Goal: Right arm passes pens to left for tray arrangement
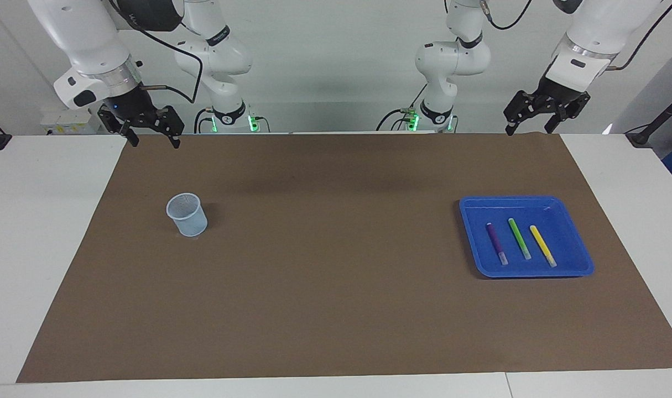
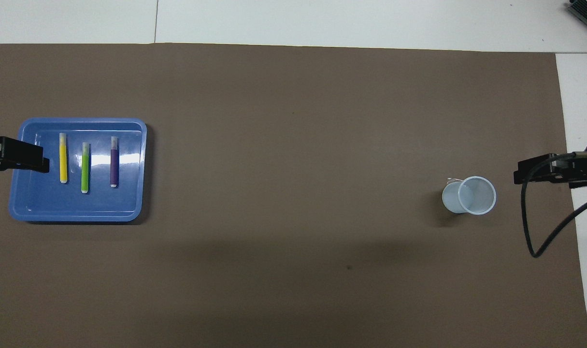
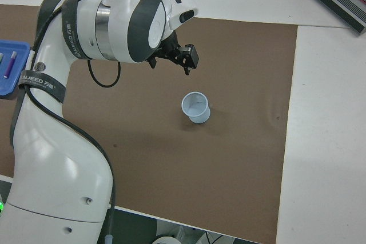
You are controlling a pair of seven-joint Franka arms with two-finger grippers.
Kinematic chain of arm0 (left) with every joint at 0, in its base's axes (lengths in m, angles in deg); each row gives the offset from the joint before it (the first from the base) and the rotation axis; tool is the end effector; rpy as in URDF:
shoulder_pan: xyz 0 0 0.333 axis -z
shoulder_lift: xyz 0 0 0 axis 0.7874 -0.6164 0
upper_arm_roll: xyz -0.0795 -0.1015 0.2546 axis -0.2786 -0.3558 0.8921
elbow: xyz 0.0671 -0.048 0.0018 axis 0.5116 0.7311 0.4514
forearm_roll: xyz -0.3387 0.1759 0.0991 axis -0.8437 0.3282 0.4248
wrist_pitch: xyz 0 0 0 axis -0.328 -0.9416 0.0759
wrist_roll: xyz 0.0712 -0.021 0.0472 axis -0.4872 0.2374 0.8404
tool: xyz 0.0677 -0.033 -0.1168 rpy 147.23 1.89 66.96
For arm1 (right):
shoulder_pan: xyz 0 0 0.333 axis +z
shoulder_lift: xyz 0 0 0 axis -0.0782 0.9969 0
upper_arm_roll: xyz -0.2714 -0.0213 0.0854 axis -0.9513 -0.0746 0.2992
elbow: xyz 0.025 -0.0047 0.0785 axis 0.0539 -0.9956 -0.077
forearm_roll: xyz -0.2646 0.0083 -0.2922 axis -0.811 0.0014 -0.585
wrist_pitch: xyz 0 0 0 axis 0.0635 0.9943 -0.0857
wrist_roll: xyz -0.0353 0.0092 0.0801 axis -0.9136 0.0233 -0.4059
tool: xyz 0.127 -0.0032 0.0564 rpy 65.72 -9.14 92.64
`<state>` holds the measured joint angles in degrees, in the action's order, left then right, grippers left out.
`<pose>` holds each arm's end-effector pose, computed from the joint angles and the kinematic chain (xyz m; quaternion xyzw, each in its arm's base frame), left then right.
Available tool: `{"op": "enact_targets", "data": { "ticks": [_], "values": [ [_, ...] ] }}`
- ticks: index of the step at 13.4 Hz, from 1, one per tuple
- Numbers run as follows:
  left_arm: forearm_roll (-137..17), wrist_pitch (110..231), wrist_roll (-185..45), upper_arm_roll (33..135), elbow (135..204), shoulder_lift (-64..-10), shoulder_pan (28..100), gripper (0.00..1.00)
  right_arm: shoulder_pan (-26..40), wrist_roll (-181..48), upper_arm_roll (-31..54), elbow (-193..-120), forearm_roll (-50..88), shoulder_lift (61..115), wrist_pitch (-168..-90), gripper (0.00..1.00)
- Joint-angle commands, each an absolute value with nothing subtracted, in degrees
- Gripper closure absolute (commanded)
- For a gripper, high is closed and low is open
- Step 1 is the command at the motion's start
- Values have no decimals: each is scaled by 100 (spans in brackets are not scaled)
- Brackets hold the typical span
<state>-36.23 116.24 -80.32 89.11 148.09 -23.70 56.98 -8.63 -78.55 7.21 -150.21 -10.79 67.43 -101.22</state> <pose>0.5283 -0.0327 0.5999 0.9998 0.0156 -0.0073 0.0135 0.5265 -0.0117 0.5534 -0.9986 0.0482 0.0206 0.0039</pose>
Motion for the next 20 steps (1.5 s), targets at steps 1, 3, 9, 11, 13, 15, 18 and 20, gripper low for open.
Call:
{"op": "enact_targets", "data": {
  "ticks": [1, 3, 9, 11, 13, 15, 18, 20],
  "values": [
    [-3682, 11651, -8097, 9007, 14807, -2317, 5766, 0, -906, -7751, 744, -15051, -1072, 6679, -10121, 0],
    [-3682, 11651, -8097, 8999, 14807, -2317, 5766, 0, -906, -7751, 744, -15051, -1072, 6679, -10121, 0],
    [-3682, 11651, -8097, 8999, 14816, -2309, 5748, 0, -906, -7751, 744, -15051, -1072, 6679, -10121, 0],
    [-3682, 11651, -8097, 8999, 14868, -2256, 5739, 0, -906, -7751, 744, -15051, -1072, 6679, -10121, 0],
    [-3682, 11651, -8105, 9007, 14965, -2203, 5739, 0, -906, -7751, 744, -15051, -1072, 6679, -10121, 0],
    [-3682, 11651, -8105, 9007, 14974, -2203, 5739, 0, -906, -7751, 744, -15051, -1072, 6679, -10121, 0],
    [-3665, 11695, -8114, 8990, 15009, -2194, 5739, 0, -906, -7751, 744, -15051, -1072, 6679, -10121, 0],
    [-3665, 11721, -8097, 8981, 15010, -2203, 5748, 0, -906, -7751, 744, -15051, -1072, 6679, -10121, 0]
  ]
}}
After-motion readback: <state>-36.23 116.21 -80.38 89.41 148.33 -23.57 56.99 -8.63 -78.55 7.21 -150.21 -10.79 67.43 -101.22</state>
